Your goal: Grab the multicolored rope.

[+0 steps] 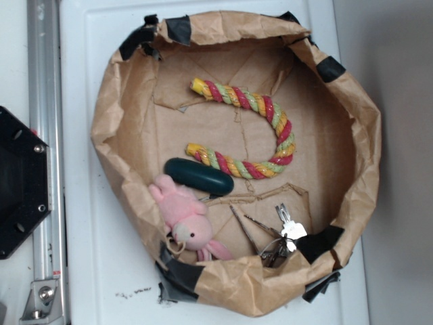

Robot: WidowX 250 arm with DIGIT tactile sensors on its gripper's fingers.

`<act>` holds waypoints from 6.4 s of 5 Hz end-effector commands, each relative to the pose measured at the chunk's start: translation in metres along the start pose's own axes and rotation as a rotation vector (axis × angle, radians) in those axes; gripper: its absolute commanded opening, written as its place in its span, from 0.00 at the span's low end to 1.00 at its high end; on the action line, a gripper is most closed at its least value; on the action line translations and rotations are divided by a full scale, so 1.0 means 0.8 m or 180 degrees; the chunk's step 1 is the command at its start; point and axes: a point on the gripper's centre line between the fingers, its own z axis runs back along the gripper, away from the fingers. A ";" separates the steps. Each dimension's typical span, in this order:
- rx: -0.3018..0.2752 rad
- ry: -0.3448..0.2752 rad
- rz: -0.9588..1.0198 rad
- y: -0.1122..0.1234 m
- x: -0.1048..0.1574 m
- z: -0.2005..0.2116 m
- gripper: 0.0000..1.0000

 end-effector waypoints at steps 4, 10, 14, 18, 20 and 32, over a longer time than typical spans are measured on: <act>0.0154 0.0014 0.0460 0.016 -0.021 -0.025 1.00; 0.0241 0.0148 -0.0938 0.047 0.170 -0.155 1.00; 0.0183 0.0272 -0.2819 0.106 0.177 -0.226 1.00; -0.0056 0.0603 -0.2254 0.112 0.159 -0.279 1.00; 0.0130 0.0438 -0.1970 0.094 0.153 -0.275 1.00; 0.0619 -0.0018 -0.0511 0.027 0.192 -0.122 0.00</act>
